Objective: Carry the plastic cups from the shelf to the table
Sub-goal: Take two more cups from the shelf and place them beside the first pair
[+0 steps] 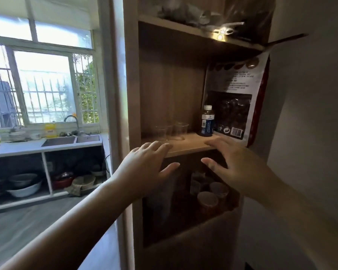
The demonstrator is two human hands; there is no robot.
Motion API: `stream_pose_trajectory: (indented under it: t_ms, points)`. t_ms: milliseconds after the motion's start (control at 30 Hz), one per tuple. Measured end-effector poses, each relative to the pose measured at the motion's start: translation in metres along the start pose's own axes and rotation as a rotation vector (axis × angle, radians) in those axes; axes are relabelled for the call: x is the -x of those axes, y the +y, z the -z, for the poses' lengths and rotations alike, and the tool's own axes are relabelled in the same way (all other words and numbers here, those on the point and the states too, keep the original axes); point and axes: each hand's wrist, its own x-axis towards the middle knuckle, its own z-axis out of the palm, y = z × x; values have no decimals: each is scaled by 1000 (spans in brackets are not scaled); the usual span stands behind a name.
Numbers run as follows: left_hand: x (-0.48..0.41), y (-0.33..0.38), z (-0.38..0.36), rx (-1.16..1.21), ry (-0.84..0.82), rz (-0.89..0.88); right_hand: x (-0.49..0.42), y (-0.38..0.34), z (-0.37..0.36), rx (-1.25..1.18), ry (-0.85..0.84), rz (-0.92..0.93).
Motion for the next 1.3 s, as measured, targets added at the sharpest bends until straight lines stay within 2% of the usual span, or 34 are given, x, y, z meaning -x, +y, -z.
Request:
stream_pose_trajectory:
  t_ms: [333,533,867,1300]
  points:
    - [-109,-21,-68,-92,7,179,-112,121,-77,-87,-58,162]
    - [-149,-37,-103,-158,-16,308,-173,163,-129,-186,-101,168]
    - [-187,-62,-137,-199,-36,386,-224,191,-188,-259,-102,203]
    - [-190,-64,-140,-249,-5,324,-224,192,-187,-248,-68,266]
